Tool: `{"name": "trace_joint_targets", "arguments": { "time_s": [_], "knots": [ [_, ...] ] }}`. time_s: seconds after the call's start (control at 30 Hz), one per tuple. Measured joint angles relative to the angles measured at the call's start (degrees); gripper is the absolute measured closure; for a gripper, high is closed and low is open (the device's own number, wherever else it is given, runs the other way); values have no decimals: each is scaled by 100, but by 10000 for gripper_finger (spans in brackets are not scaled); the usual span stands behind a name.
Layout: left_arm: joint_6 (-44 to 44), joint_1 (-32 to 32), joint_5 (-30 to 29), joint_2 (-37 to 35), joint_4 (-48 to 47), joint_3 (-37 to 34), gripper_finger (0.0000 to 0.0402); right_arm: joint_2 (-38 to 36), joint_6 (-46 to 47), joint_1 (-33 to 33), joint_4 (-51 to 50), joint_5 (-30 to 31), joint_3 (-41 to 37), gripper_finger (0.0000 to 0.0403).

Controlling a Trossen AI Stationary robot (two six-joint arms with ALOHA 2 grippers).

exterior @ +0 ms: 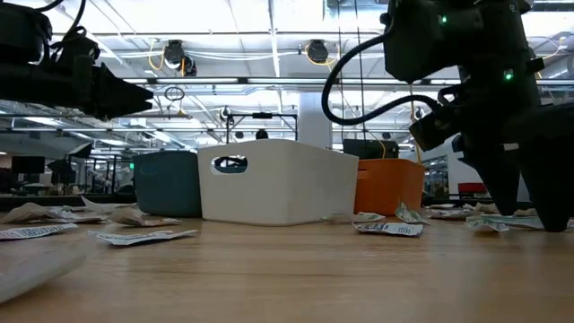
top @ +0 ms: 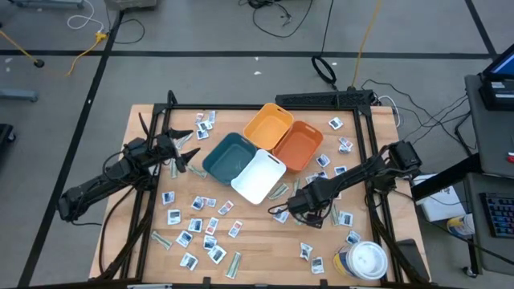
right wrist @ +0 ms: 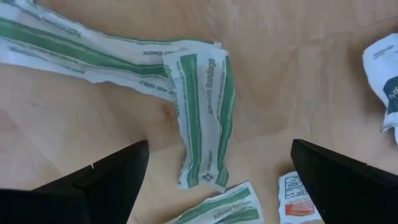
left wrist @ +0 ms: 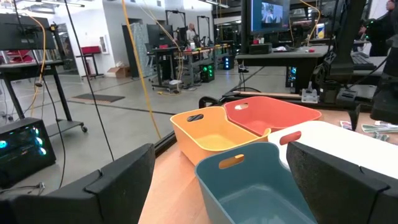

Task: Pick & Place First Aid Supplies
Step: Put the green bandage pack into the orange bin

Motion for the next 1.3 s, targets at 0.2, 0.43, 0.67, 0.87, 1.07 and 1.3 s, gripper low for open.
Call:
{"name": "trace_joint_targets", "arguments": {
  "time_s": [0.2, 0.43, 0.67, 0.87, 1.07, 1.3],
  "knots": [
    [0, 0, 1, 2, 2, 0, 34, 15, -6, -4, 114, -15, -2, 88],
    [0, 1, 0, 0, 2, 0, 34, 15, -13, -15, 375, -23, -2, 215],
    [0, -1, 1, 2, 2, 0, 34, 15, 14, -15, 408, -87, -2, 336],
    [0, -2, 0, 0, 2, 0, 34, -30, 64, -15, 298, -290, -4, 394],
    [0, -2, 0, 0, 2, 0, 34, -466, 122, -81, -204, -313, 42, 399],
    [0, 0, 1, 1, 2, 0, 34, -1134, 67, -324, -1109, -313, 387, 400]
  ]
}}
